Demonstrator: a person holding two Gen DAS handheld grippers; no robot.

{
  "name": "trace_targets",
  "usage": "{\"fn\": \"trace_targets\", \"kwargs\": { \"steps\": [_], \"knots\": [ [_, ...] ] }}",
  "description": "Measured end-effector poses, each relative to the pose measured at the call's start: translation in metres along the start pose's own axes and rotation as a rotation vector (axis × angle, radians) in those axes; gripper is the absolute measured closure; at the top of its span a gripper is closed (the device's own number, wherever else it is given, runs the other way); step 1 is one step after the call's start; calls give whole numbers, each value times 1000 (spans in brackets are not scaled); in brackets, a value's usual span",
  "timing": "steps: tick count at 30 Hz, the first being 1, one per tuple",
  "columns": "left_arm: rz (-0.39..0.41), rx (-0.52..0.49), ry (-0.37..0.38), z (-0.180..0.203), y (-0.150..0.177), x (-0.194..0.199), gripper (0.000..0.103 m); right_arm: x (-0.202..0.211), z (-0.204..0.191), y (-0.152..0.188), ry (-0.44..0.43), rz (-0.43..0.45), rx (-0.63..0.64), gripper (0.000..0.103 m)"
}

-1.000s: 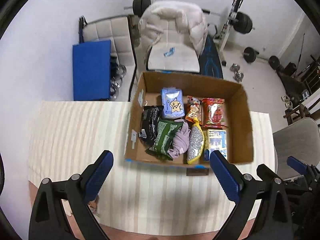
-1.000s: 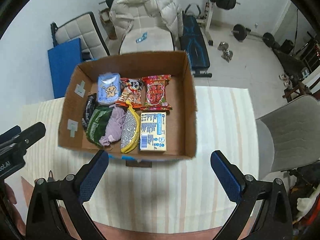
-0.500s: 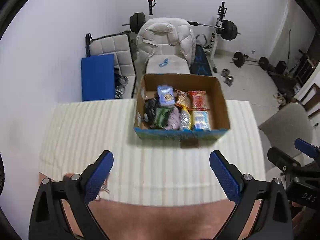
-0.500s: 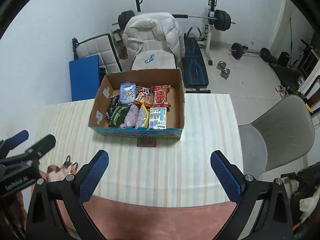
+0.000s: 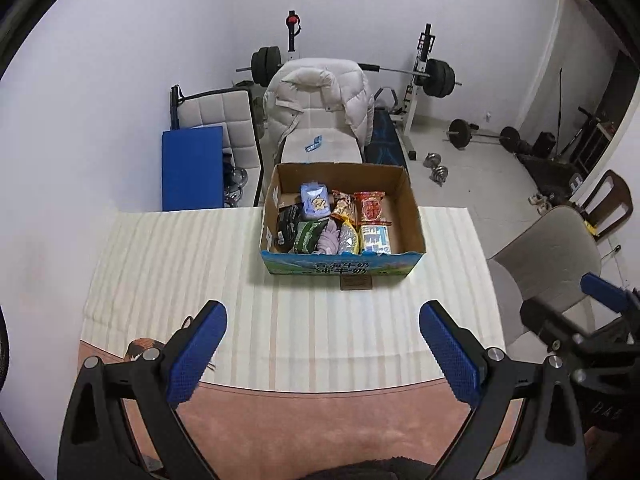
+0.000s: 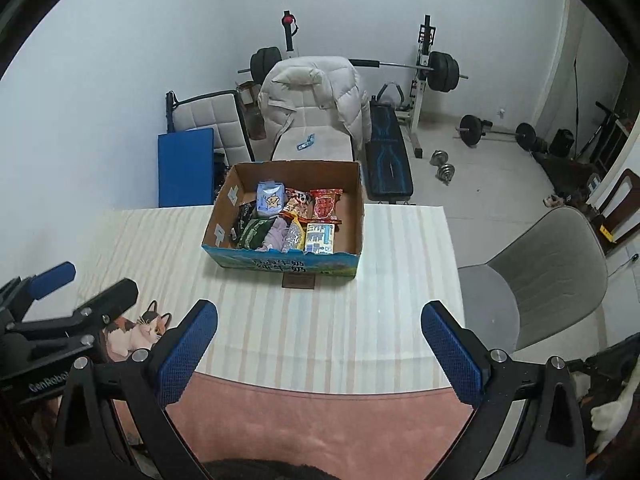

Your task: Organize soft objects

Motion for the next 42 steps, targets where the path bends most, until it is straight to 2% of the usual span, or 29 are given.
{"fn": "trace_targets", "kwargs": {
  "steps": [7, 14, 24, 36, 42],
  "knots": [
    [42, 18, 13, 2, 2, 29, 4, 29, 4, 1, 5, 33, 9, 0],
    [95, 9, -14, 0, -5, 40, 4, 48, 13, -10, 41, 104, -16, 0],
    [136, 14, -38, -9, -18, 32, 4, 37, 10, -20, 52, 102, -36, 0],
    [117, 0, -57, -9, -21, 19, 4, 21, 13, -22, 76, 71, -50, 0],
    [117, 0, -57, -7, -21, 16, 0, 21, 13, -24, 88, 79, -42, 0]
  ]
}}
Point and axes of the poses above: each gripper's, at about its wrist camera, not at the fingertips, and x roughly against the way its jaws point, z to its right, y to its underside, the point moved 5 cm from there along -x, roughly the way its jaws point, and after that the axes turned 13 degrees about y, right-handed, at the moved point
